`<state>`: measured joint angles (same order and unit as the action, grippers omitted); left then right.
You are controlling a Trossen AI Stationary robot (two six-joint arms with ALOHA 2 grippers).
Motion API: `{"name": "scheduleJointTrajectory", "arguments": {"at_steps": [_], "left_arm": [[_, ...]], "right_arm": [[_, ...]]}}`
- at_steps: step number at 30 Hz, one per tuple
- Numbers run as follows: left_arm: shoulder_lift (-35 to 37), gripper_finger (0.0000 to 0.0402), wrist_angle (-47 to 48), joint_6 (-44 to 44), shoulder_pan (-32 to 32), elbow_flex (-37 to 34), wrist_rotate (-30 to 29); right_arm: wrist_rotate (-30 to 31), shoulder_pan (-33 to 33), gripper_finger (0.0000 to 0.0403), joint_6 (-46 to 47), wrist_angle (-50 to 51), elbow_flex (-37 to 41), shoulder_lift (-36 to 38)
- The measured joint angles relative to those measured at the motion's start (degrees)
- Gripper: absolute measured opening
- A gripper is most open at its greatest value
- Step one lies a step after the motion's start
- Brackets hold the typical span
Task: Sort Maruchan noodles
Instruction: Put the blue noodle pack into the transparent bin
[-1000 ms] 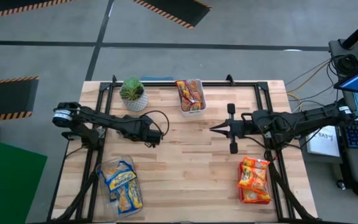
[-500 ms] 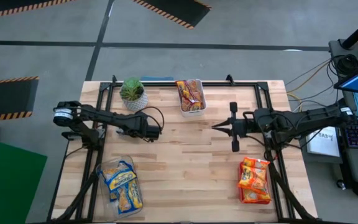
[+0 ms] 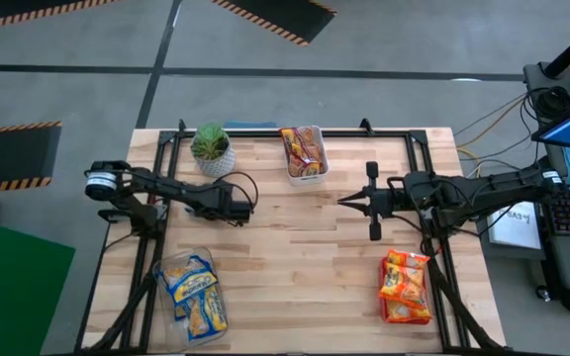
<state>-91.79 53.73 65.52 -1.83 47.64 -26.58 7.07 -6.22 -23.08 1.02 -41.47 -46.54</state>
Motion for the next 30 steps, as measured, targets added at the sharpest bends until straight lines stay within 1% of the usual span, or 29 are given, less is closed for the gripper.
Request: {"name": "scheduleJointTrajectory", "arguments": {"at_steps": [4, 7, 10, 12, 16, 19, 23, 30], "left_arm": [[0.00, 0.0123, -1.59, 0.00, 0.00, -1.28, -0.06], [0.00, 0.0079, -2.55, -0.01, 0.00, -1.84, -0.12], [0.00, 0.0025, -2.64, -0.48, 0.25, -1.73, -0.21], [0.04, 0.0007, -2.58, -1.51, 0.43, -1.10, -0.17], [0.65, 0.0005, -0.91, -5.63, 1.57, 1.82, 0.01], [1.23, 0.0001, 2.84, -8.40, 3.23, 5.17, -1.82], [2.43, 0.0000, 9.90, -12.49, 6.69, 11.09, -4.26], [6.48, 0.0000, 18.49, -18.95, 12.74, 21.95, -5.66]], "right_arm": [[0.00, 0.04, 0.0009, -0.24, 0.00, 0.00, -0.01], [0.00, 0.04, 0.0009, -0.43, 0.00, 0.00, -0.02], [0.00, 0.07, 0.0009, -0.50, 0.00, 0.00, -0.02], [0.00, 0.07, 0.0009, -0.77, 0.00, 0.00, 0.00], [0.00, 0.07, 0.0009, -1.04, 0.00, -0.02, 0.00], [0.00, 0.07, 0.0009, -1.11, 0.00, -0.02, 0.00], [0.02, 0.07, 0.0009, -1.47, 0.00, -0.02, 0.00], [0.02, 0.07, 0.0009, -0.83, 0.60, -0.04, 0.00]]}}
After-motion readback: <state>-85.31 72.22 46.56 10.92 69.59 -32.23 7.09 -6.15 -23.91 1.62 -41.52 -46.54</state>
